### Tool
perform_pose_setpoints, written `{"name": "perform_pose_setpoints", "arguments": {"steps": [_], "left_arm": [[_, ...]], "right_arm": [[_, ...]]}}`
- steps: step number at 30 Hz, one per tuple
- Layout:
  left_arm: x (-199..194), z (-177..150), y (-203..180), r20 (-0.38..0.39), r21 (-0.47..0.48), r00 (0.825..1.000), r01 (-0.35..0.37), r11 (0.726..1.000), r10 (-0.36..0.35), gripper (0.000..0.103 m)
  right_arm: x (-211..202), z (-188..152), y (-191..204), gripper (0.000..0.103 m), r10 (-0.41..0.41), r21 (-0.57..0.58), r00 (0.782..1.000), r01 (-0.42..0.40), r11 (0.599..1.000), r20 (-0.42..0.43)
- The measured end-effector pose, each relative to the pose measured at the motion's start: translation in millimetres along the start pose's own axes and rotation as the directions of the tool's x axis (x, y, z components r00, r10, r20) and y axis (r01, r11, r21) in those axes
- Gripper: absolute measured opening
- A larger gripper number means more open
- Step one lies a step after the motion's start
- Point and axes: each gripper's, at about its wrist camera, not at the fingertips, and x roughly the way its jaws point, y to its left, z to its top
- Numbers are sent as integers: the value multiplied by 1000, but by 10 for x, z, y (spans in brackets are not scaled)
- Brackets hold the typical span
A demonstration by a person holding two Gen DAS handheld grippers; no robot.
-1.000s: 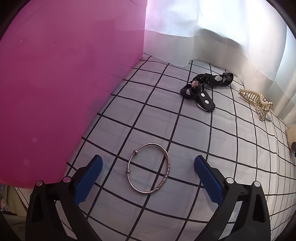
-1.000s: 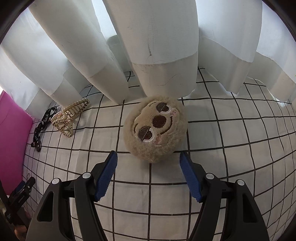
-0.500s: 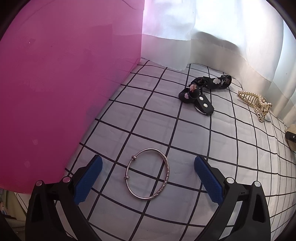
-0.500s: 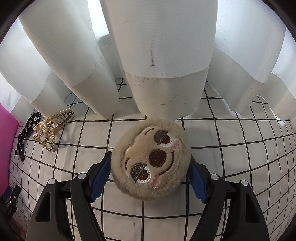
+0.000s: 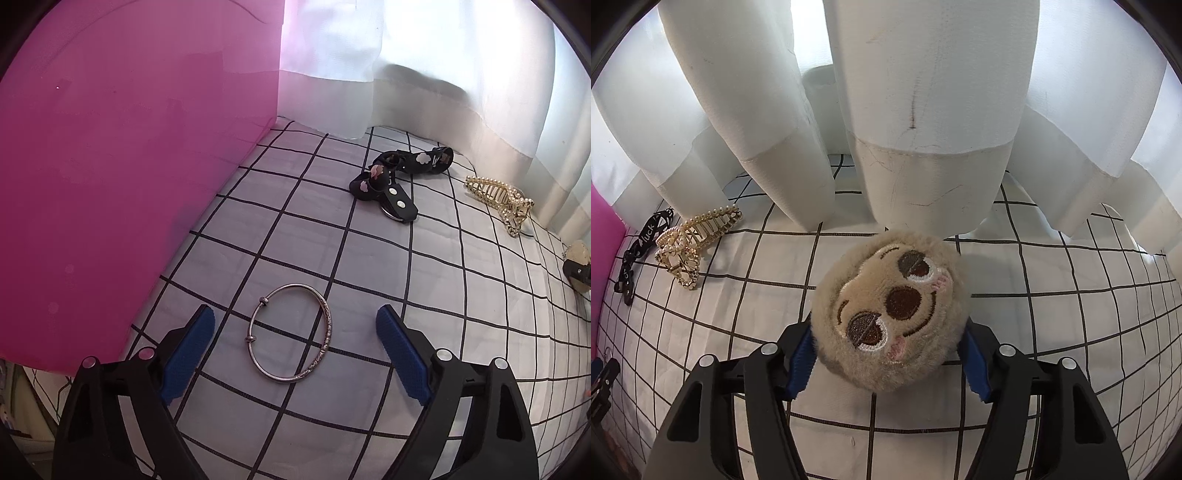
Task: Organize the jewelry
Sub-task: 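Grasp the silver bangle with the left tool while the right tool grasps the plush sloth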
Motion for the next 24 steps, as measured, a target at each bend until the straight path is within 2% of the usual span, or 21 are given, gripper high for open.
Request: {"name": "perform_pose_setpoints", "arguments": {"steps": [2, 3, 4, 5, 15, 24], "left_arm": [[-36, -15, -13, 8, 12, 1000, 10, 1000, -10, 70], [-56, -19, -26, 13, 19, 1000, 16, 1000, -16, 61], [-77, -24, -38, 18, 26, 1000, 19, 999, -19, 47], [-94, -26, -52, 22, 34, 999, 27, 999, -28, 42], [-210, -80, -47, 16, 46, 1000, 23, 999, -24, 42], [-625, -68, -159, 80, 104, 995, 54, 993, -63, 42]], "right_arm": [[-23, -6, -17, 58, 12, 4, 1000, -12, 1000, 2], [-40, 5, -24, 57, 13, 1, 1000, -13, 1000, 3], [-56, -11, -25, 55, 18, 0, 1000, -18, 1000, 5], [-70, -23, -30, 54, 28, 3, 1000, -28, 1000, 7], [-305, -236, 51, 52, 94, -9, 995, -94, 996, 35], [-701, -278, 59, 52, 146, -15, 987, -145, 989, 62]]}}
